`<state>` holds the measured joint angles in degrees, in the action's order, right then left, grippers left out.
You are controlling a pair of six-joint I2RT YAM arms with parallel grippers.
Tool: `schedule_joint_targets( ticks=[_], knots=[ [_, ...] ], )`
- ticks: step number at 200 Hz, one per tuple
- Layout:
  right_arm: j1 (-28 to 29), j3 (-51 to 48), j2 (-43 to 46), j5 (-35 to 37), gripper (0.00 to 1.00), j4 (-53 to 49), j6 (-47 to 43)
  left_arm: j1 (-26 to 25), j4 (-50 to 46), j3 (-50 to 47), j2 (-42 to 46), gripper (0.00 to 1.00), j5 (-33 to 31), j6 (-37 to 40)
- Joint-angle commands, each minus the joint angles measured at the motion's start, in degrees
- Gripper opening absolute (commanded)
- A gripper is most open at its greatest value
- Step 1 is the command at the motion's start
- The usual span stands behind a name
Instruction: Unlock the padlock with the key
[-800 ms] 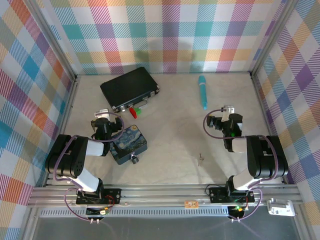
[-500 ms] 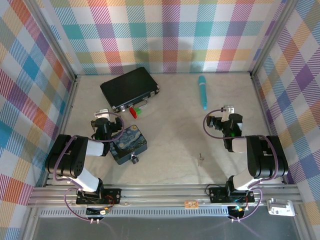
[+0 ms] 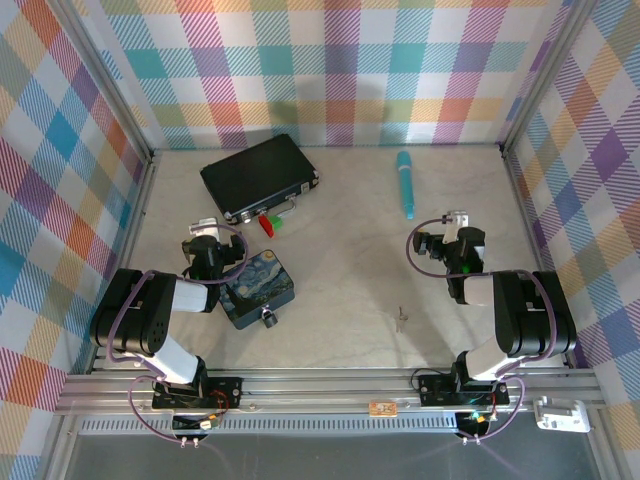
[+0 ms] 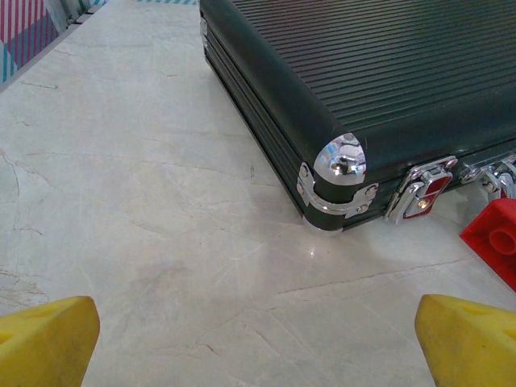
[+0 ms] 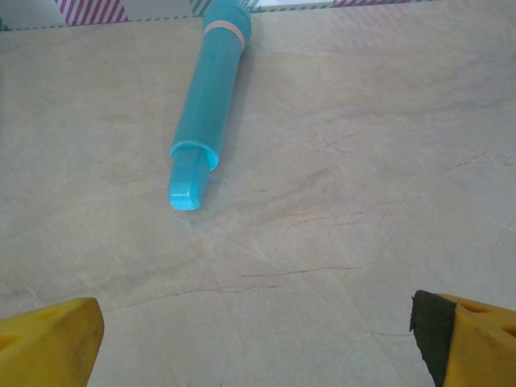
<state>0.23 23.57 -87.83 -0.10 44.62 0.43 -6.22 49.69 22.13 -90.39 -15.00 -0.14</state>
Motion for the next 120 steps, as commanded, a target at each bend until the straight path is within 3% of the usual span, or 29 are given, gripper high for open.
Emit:
schedule_joint_targets(
  ticks=[1,93,120],
  knots=[
    [0.03,0.33,-0.06,-1.04,0.99,2.14,0.24,0.50,1.02,0.75,-0.05,1.00,0.32,0.57],
    [0.03,0.33,-0.06,-0.99,0.99,2.14,0.24,0.14,-2.28,1.52,2.79,1.00,-1.86,0.20],
    [-0.01,0.45,-0.08,-1.09,0.99,1.90,0.21,-0.11,-20.57,8.08,9.29,1.00,-2.53,-0.36]
  ],
)
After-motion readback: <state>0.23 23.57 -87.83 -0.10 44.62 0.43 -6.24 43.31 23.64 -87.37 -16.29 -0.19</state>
